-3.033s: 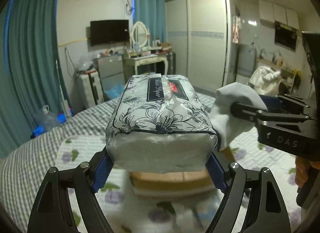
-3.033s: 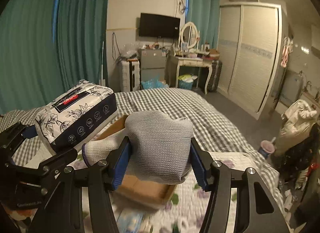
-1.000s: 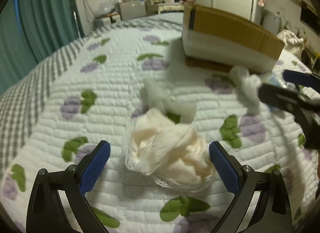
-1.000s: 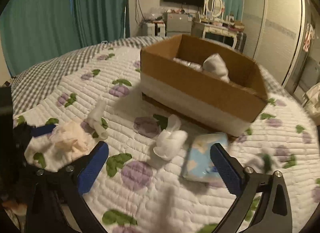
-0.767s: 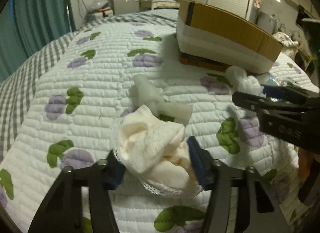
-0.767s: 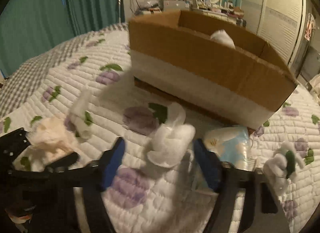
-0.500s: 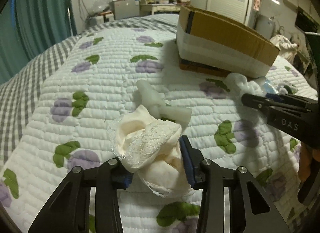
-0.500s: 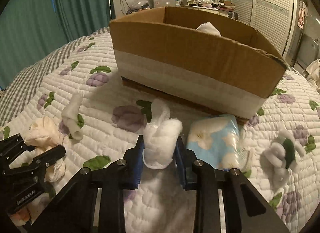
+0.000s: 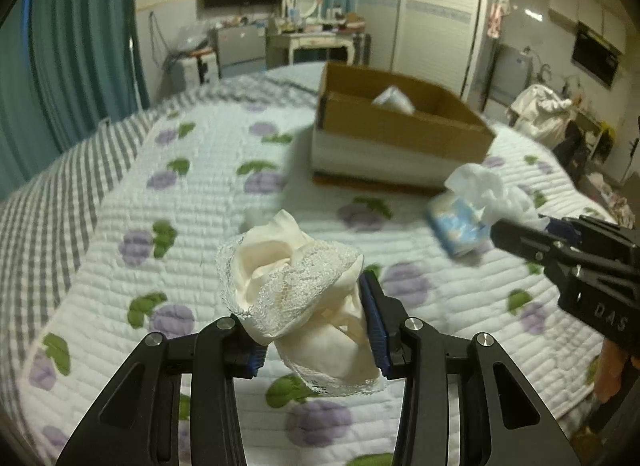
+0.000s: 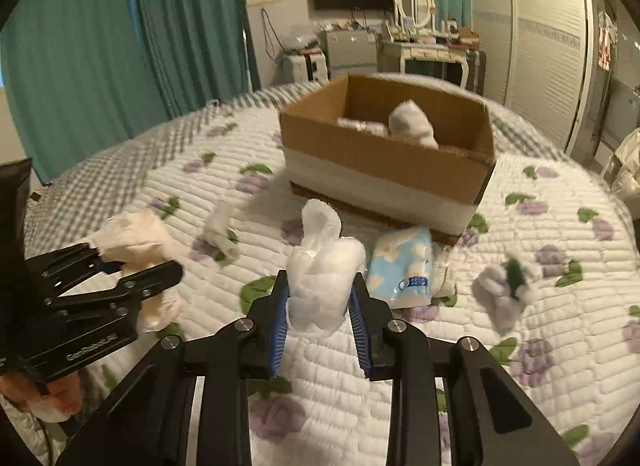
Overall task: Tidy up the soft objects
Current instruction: 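Lower both cloths into the cardboard box and open both tools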
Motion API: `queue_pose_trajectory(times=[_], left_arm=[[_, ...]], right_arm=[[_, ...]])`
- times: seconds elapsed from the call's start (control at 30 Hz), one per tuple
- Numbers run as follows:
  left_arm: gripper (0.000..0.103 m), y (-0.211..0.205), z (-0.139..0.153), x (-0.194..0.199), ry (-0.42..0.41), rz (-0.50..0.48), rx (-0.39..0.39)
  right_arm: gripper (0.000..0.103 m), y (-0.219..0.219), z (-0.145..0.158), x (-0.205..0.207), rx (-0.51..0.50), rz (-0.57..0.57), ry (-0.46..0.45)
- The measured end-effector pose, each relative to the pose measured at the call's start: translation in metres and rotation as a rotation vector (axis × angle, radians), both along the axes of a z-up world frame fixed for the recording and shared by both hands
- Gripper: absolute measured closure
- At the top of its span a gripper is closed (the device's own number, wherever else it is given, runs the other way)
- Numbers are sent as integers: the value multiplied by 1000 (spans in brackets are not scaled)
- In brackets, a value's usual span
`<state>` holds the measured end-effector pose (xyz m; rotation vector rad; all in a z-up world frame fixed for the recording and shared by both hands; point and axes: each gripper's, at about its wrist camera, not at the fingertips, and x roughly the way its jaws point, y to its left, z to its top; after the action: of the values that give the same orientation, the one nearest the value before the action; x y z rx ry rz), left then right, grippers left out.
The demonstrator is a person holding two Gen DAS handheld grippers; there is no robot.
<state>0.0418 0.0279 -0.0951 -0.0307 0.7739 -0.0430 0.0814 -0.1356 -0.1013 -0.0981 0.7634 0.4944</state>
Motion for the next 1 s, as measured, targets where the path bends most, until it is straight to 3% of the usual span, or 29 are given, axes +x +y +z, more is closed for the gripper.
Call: queue_pose_trajectory(times=[0.23, 0.37, 0.63, 0.83, 1.0], left_arm=[[63, -19, 55, 1, -106, -21, 8], [63, -27, 87, 19, -165, -33, 1], [63, -36, 132, 86, -264, -46, 21], [63, -41, 116, 152, -234, -50, 44], [63, -47, 80, 195, -169, -65, 48]], right_arm=[[75, -9, 56, -8, 24, 30, -79], [75, -18, 98, -1, 20, 21, -167], [75, -24, 165, 60, 35, -10, -265], [75, -19, 164, 123, 20, -43, -251], [75, -18, 126, 182, -20, -79, -183]])
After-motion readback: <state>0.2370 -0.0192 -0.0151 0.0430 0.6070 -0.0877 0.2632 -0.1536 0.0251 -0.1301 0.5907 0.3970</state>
